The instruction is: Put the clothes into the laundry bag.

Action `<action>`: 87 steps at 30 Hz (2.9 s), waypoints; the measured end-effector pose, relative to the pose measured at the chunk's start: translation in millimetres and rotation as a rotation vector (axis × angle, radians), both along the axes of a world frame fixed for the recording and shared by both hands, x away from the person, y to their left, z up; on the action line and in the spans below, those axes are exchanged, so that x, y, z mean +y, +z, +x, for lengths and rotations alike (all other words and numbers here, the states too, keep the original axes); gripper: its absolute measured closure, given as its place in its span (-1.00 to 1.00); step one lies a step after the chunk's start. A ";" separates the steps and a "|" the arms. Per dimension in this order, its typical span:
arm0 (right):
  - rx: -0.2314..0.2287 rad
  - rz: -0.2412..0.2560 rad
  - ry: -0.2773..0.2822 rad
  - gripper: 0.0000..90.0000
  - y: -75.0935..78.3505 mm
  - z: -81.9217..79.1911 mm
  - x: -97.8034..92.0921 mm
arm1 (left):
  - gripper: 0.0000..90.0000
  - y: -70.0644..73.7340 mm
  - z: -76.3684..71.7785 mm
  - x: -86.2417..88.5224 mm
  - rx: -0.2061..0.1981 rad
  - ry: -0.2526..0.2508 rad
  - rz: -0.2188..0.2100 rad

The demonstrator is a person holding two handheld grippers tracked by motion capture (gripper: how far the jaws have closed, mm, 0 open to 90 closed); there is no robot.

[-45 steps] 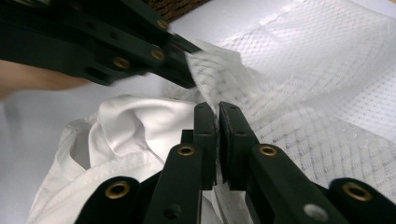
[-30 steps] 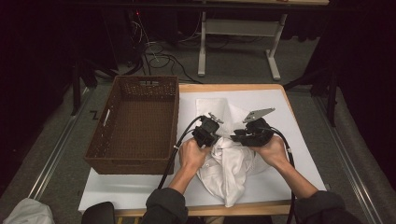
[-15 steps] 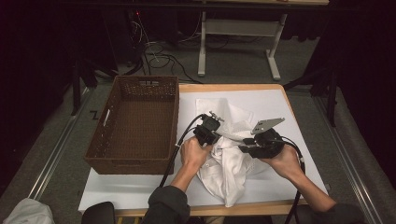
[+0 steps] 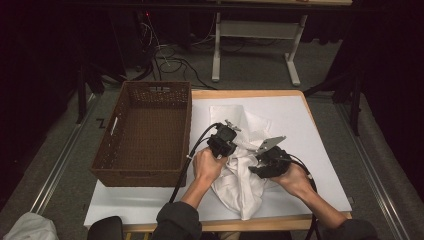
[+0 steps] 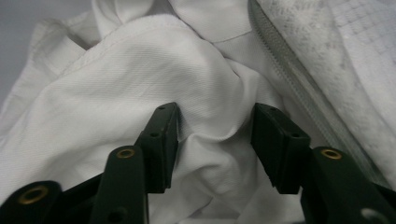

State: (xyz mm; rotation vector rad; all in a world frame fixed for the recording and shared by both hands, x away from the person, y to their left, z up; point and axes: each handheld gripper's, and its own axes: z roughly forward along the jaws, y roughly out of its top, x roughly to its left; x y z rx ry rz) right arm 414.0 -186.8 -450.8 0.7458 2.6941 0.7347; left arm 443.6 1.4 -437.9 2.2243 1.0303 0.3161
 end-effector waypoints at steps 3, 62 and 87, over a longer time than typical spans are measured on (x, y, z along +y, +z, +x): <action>0.009 -0.013 -0.001 0.52 -6.6 4.4 2.5 | 0.98 0.9 -3.1 -1.0 -0.005 -0.011 -0.002; -0.126 0.005 -0.076 0.93 -4.2 26.1 20.3 | 0.98 3.6 -16.0 5.3 0.004 -0.056 -0.006; -0.134 0.097 -0.222 0.49 15.8 44.7 -13.3 | 0.96 -13.7 -15.1 -7.3 0.042 -0.103 0.026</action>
